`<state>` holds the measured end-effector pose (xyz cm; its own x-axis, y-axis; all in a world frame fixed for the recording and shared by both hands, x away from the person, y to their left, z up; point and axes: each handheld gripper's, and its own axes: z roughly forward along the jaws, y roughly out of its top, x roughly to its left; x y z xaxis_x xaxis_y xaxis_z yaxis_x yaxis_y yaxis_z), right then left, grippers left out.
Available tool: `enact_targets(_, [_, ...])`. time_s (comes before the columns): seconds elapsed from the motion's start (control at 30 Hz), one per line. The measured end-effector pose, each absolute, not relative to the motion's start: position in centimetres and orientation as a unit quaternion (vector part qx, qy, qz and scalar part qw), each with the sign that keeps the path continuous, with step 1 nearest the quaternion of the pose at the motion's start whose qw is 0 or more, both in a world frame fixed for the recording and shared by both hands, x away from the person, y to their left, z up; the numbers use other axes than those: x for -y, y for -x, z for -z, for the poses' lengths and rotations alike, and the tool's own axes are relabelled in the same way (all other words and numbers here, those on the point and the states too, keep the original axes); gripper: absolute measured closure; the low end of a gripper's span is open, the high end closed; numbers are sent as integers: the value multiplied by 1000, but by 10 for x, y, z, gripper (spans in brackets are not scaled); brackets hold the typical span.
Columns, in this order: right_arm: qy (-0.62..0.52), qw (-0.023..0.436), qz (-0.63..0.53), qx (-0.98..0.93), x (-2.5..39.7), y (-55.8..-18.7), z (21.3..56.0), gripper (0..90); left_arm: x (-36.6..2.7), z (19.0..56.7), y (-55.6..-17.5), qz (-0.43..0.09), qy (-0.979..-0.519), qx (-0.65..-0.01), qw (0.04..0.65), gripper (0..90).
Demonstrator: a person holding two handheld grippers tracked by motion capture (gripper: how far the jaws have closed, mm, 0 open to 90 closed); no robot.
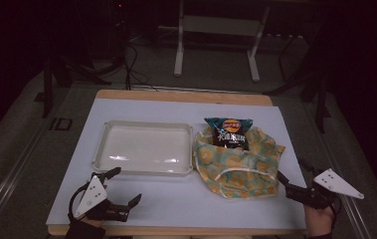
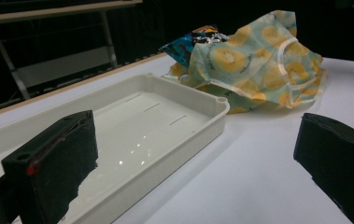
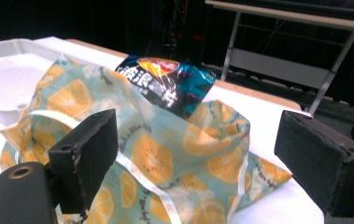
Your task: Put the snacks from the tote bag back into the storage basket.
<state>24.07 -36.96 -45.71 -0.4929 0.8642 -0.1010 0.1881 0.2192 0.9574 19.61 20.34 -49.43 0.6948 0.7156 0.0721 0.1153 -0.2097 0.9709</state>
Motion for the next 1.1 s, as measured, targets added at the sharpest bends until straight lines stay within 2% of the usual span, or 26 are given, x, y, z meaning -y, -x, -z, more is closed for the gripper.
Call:
enact_targets(0.33, [-367, 307, -502, -720, 369, -235, 456, 114, -200, 497, -192, -272, -738, -278, 552, 1])
enact_targets(0.87, [-350, 312, -512, -720, 366, -235, 432, 105, -200, 495, -193, -265, -733, -287, 557, 1])
enact_targets(1.03, [-336, 307, -517, -725, 361, -244, 420, 106, -200, 495, -194, -266, -732, -289, 557, 1])
enact_targets(1.1, [-328, 307, -524, -724, 357, -252, 414, 131, -200, 495, -194, -267, -732, -288, 557, 1])
